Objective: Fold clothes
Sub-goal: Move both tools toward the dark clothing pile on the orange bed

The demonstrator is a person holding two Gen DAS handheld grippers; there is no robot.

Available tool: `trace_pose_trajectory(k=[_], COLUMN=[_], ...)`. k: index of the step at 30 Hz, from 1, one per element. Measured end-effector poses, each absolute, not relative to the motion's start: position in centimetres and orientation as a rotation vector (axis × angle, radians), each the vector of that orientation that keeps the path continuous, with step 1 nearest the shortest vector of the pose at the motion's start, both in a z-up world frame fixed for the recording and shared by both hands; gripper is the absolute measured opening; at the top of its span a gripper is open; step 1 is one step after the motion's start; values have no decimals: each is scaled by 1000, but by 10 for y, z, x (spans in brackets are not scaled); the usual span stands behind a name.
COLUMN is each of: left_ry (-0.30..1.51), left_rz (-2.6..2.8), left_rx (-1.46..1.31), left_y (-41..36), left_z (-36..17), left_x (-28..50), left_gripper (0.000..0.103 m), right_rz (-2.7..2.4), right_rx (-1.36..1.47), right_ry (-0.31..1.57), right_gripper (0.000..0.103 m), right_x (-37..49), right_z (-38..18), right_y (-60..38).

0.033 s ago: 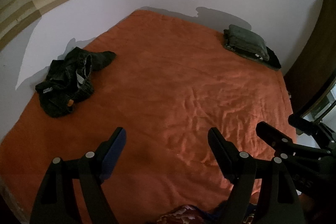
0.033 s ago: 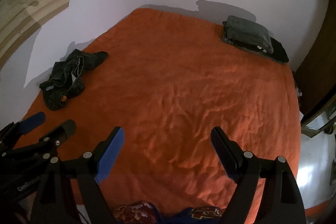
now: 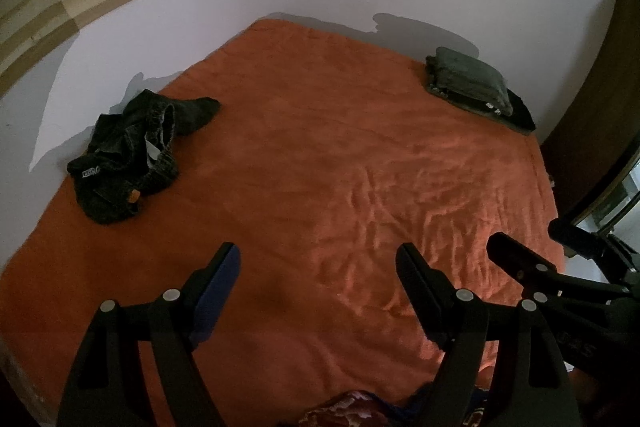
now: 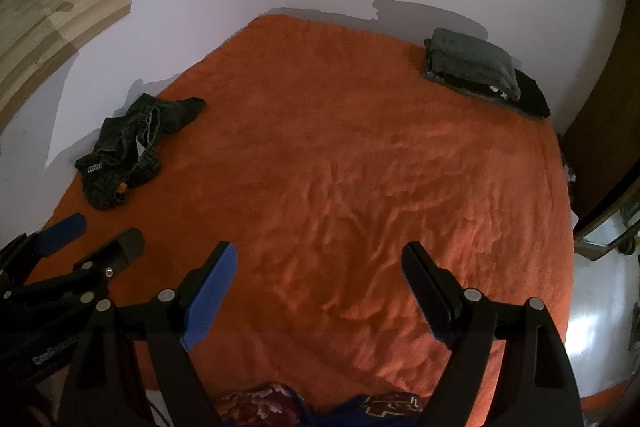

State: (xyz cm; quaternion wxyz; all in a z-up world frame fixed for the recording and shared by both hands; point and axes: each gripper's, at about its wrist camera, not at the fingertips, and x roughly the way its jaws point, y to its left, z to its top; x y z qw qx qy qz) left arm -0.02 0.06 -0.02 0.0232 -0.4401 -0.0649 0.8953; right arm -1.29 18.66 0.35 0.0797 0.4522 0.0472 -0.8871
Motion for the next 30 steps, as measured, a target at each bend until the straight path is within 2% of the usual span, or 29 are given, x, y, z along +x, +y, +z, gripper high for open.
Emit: trace_pose_trajectory(k=[7,9,30], left_ry=[-214,-230,-301], left_rz=[2764,2763,2811], left_rx=[-1361,-1348,-1357], left_y=[5,2,-16], left_z=[0,1,-11], left_x=[-3,-2,-4], left_gripper=[81,81,81], right_rz=[-2669,-2670,-2677], right_rx=[1365,1347,1376], right_ry=[185,141,121], right_gripper=[84,84,84], right_x=[-14,-14,-25], right_z=[0,-3,5], right_y=[171,179,203])
